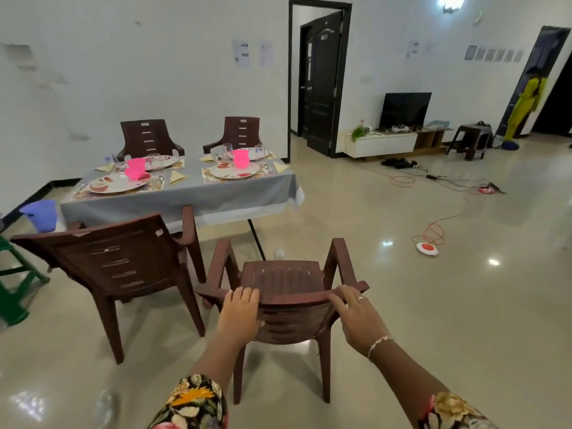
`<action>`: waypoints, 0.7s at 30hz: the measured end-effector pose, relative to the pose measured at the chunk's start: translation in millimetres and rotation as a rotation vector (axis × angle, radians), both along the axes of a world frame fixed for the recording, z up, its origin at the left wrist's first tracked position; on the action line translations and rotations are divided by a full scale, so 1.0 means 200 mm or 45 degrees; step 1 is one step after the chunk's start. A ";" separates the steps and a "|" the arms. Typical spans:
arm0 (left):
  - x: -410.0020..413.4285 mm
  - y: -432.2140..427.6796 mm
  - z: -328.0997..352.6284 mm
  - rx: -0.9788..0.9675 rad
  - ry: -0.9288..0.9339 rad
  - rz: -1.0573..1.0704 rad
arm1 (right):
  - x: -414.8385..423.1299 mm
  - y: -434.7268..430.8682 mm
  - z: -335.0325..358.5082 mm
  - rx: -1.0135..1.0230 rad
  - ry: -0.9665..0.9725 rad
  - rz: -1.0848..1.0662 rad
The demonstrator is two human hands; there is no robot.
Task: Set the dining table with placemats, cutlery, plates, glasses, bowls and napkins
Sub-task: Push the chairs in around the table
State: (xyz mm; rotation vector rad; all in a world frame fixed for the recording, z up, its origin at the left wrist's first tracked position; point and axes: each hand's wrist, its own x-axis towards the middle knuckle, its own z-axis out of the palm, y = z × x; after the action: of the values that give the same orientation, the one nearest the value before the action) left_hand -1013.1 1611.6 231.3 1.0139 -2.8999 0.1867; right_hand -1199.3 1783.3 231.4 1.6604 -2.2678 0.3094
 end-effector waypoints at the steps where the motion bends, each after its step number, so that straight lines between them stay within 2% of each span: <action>1: -0.01 0.00 0.00 -0.002 -0.020 0.021 | -0.02 -0.03 0.01 0.053 0.002 -0.010; 5: -0.03 -0.03 -0.01 0.001 -0.061 0.070 | -0.10 -0.17 -0.03 0.340 -0.077 0.024; 11: -0.09 -0.14 0.02 0.036 -0.087 0.115 | -0.23 -0.26 -0.04 0.426 -0.222 -0.034; 14: -0.12 -0.14 0.02 -0.015 -0.165 0.172 | -0.27 -0.27 -0.07 0.327 -0.194 -0.008; 21: -0.16 -0.14 -0.03 -0.059 -0.016 0.260 | -0.32 -0.32 -0.11 0.092 -0.044 0.041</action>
State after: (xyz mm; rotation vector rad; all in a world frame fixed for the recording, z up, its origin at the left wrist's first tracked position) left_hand -1045.6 1583.8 225.4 1.3037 -2.7847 0.2703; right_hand -1264.1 1720.1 209.7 1.7420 -2.3045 0.2683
